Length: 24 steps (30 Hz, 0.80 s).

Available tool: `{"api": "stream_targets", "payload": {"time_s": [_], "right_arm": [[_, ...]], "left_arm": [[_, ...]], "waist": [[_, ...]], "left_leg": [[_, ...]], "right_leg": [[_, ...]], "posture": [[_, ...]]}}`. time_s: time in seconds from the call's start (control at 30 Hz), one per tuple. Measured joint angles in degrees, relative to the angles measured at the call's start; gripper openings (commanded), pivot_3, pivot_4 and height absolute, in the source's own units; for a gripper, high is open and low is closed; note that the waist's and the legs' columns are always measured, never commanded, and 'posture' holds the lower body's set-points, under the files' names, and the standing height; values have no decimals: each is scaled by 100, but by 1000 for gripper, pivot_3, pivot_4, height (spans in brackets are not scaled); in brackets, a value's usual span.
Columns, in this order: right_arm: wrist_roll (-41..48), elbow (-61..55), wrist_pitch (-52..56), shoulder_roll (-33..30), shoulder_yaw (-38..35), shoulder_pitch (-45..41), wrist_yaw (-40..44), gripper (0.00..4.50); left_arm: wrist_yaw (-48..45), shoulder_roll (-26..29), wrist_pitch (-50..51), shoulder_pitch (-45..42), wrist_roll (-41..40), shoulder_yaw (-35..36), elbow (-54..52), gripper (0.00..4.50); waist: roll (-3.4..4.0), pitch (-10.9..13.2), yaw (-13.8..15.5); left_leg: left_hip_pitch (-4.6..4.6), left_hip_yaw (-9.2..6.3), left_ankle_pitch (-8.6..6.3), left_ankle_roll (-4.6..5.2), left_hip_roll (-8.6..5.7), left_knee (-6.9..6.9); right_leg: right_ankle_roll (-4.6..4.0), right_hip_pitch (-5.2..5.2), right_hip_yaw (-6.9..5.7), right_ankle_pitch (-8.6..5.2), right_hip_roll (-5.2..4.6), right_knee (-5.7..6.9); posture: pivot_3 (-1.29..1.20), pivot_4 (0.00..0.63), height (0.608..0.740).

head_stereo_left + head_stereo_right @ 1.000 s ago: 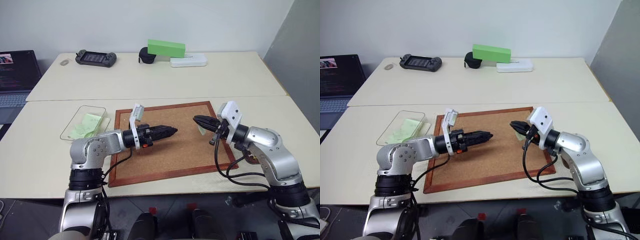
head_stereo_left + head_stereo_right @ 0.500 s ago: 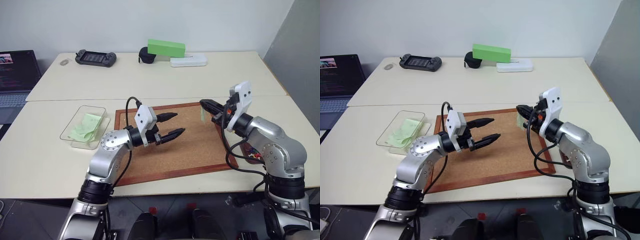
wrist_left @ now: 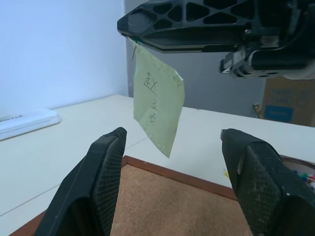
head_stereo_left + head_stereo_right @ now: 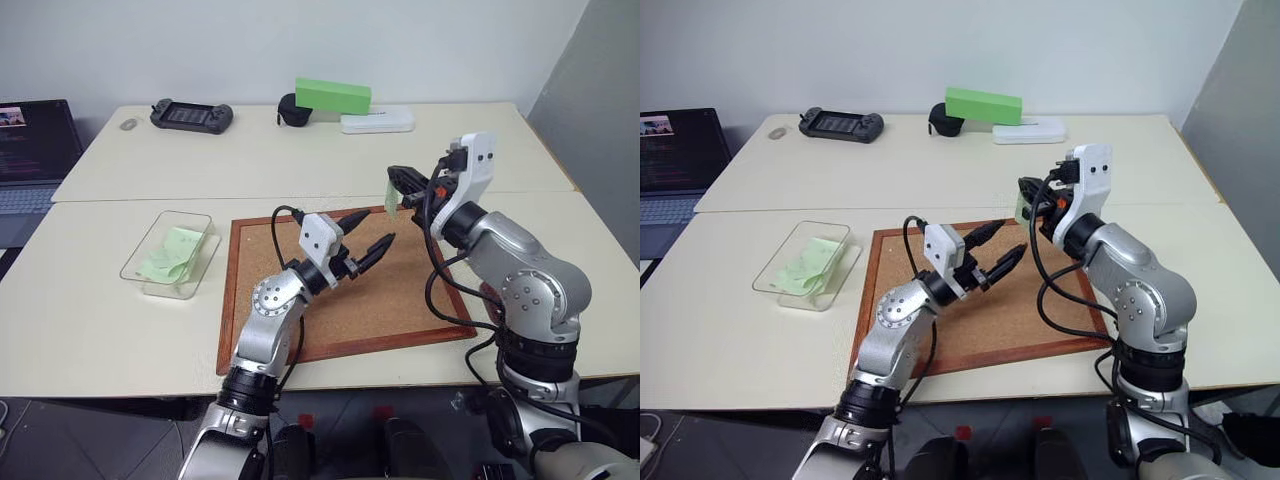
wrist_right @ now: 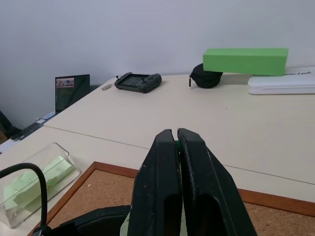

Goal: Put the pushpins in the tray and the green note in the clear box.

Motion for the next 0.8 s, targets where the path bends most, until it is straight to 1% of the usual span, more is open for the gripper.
{"api": "stream_targets", "payload": {"time_s": [0.13,0.3,0.33,0.47,0.6,0.7,0.77,0.8], "right_arm": [[93,-87,43,165,34,1,-139,0],[112,-226,104,223,50,18,-266,0],[118,-249,109,251,59,34,-299,0],[128,-262,109,327,88,66,-353,0],[153,-262,109,340,127,102,-356,0],[153,-262,109,338,126,105,-360,0],[154,-262,109,335,126,106,-360,0],[154,-262,109,334,126,106,-360,0]], "left_arm": [[297,-272,-158,-125,101,-35,185,3251],[446,-310,-300,-145,162,-29,207,3251],[464,-310,-339,-147,175,-20,222,2968],[540,-303,-475,-261,177,37,372,2220],[546,-291,-535,-348,163,83,421,1362],[541,-278,-534,-348,150,87,435,895],[540,-269,-534,-349,145,87,435,456],[541,-262,-534,-352,144,88,436,317]], "waist": [[0,0,0],[0,0,-7],[0,0,-7],[0,0,-6],[0,0,-7],[0,0,-7],[0,0,-7],[0,0,-7]], "left_leg": [[-1,0,0,0,0,1],[0,-2,0,0,2,0],[-1,-1,0,0,3,0],[-1,-1,0,0,2,1],[-1,-1,0,0,2,0],[-1,-2,0,0,2,0],[-1,-1,0,0,2,0],[-1,-1,0,0,3,0]], "right_leg": [[0,0,0,0,0,0],[0,0,0,0,8,0],[0,0,0,0,8,0],[0,0,0,0,9,0],[0,0,0,0,9,0],[0,-1,0,0,9,-1],[0,-1,0,0,10,-1],[0,-1,0,0,10,-1]], "posture": [[0,150,740],[0,150,740],[0,150,740],[0,150,740],[0,150,740],[0,150,740],[0,150,740],[0,150,740]]}}
